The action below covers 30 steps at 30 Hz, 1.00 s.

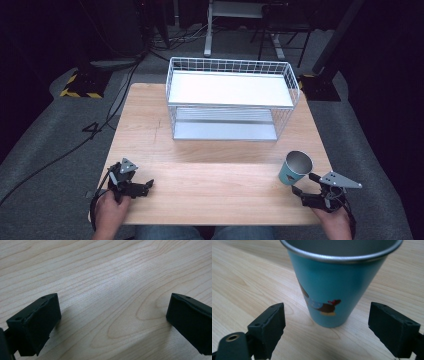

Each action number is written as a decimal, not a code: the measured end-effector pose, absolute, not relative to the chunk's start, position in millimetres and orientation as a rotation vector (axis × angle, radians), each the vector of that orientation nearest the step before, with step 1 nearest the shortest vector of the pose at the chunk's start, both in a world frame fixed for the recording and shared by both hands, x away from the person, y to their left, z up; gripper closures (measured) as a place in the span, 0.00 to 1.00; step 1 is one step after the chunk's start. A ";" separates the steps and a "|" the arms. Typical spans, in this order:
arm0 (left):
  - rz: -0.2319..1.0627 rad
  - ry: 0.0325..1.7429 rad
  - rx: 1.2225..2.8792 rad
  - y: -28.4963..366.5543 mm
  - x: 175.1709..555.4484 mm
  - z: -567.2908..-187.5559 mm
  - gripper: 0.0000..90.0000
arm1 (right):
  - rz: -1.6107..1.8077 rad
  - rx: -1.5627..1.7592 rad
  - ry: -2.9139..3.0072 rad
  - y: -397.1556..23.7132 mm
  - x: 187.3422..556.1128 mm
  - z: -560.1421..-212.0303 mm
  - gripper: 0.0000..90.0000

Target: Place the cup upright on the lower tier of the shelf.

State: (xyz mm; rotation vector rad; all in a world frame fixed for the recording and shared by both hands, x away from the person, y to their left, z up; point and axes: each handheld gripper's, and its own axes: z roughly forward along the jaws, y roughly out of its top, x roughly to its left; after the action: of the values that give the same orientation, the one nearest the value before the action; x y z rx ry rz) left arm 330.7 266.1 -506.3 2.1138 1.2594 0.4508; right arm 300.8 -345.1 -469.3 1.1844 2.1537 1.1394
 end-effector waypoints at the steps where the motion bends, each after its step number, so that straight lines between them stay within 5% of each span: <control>1: 0.451 1.259 2.114 266.1 330.7 -506.3 0.00 | 1.142 1.195 2.143 -343.3 301.8 -469.4 0.16; 13: 0.450 1.259 2.113 266.1 330.7 -506.4 0.00 | 1.168 1.278 2.038 -333.9 321.4 -479.1 0.10; 30: 0.450 1.259 2.114 266.1 330.7 -506.4 0.00 | 1.180 1.298 2.055 -328.7 330.2 -500.0 0.18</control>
State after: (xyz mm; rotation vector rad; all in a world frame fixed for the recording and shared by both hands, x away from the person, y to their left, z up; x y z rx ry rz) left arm 330.7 266.1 -506.4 2.1138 1.2592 0.4504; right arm 330.2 -328.7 -500.0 1.2976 2.0548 1.1799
